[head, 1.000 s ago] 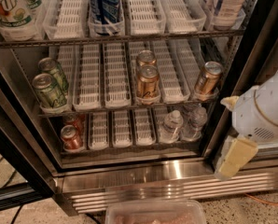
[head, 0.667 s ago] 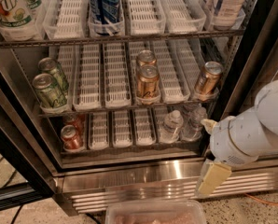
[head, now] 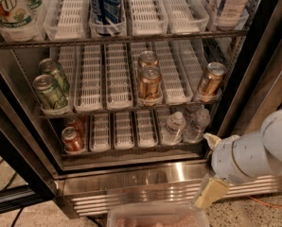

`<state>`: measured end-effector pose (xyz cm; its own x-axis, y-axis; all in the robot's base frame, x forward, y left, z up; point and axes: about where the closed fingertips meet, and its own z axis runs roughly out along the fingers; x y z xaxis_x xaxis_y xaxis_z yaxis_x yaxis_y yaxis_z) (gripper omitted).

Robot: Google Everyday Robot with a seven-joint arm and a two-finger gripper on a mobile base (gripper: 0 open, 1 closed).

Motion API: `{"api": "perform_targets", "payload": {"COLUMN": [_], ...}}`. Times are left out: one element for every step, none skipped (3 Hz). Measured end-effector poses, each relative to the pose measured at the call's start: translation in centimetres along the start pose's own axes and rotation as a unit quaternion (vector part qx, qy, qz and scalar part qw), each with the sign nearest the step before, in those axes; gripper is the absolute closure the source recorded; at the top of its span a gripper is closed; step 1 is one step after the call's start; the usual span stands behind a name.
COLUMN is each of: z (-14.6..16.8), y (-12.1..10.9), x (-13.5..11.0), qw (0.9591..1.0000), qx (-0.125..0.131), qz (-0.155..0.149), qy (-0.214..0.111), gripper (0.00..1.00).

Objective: Pick water bottle from bottom shelf of fridge

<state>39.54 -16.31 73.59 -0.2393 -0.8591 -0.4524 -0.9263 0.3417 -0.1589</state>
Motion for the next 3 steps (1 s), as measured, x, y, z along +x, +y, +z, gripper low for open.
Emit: {"api": "perform_targets", "payload": {"z": [3.7, 6.7, 8.5], "y": [0.0, -1.0, -3.0], "x": [1.3, 2.1, 2.6], "qw": [0.9977, 0.9929, 0.9843], "qx": [0.024, 0.061, 0.099], "qz": [0.05, 0.08, 0.113], "qy": [-0.04, -0.064, -0.092], "gripper": [0.0, 0.0, 0.0]}}
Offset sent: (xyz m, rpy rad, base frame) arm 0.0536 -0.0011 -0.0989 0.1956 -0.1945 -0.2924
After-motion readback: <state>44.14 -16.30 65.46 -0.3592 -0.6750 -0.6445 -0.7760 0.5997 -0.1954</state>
